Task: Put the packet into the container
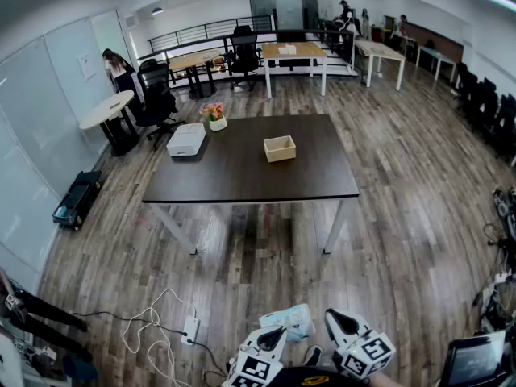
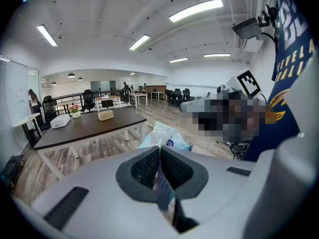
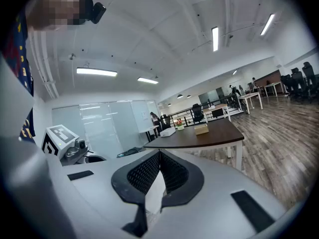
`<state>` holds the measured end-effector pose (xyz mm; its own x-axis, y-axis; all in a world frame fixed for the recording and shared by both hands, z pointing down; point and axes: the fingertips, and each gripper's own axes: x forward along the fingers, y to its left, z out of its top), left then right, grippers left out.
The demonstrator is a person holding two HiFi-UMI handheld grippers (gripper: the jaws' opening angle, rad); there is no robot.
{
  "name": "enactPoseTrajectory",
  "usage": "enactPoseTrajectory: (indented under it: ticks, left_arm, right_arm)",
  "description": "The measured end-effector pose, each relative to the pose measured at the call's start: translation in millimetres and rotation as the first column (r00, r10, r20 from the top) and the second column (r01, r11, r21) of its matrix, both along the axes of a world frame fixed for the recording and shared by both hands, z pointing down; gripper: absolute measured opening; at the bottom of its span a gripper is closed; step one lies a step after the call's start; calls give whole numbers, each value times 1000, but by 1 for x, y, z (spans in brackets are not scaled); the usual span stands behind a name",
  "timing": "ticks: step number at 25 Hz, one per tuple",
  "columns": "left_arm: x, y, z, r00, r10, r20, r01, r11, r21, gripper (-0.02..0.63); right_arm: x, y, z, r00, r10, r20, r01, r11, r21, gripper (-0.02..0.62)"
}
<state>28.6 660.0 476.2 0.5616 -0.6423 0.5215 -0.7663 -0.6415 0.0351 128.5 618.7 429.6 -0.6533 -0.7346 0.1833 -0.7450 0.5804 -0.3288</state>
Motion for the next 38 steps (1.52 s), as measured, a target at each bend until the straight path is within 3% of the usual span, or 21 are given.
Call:
enactPoseTrajectory:
  ticks: [11, 24, 32, 38]
  left_arm:
    - [20, -11, -1, 1000, -12, 6, 12, 1000, -1, 9]
    - [45, -43, -3, 997, -76, 26, 76, 997, 4, 9]
    - [35, -82, 10, 997, -73, 23, 74, 997, -34, 9]
    - [11, -146, 17, 999, -31, 13, 32, 999, -3, 9]
  right_arm:
    - [22, -10, -7, 1000, -15, -11, 16, 1000, 21, 12]
    - [57, -38, -13, 993, -24, 113, 22, 1000, 22, 14]
    - [32, -72, -13, 992, -107, 61, 104, 994, 46, 15]
    - [5, -130, -8, 995, -90, 38, 89, 996, 29, 27]
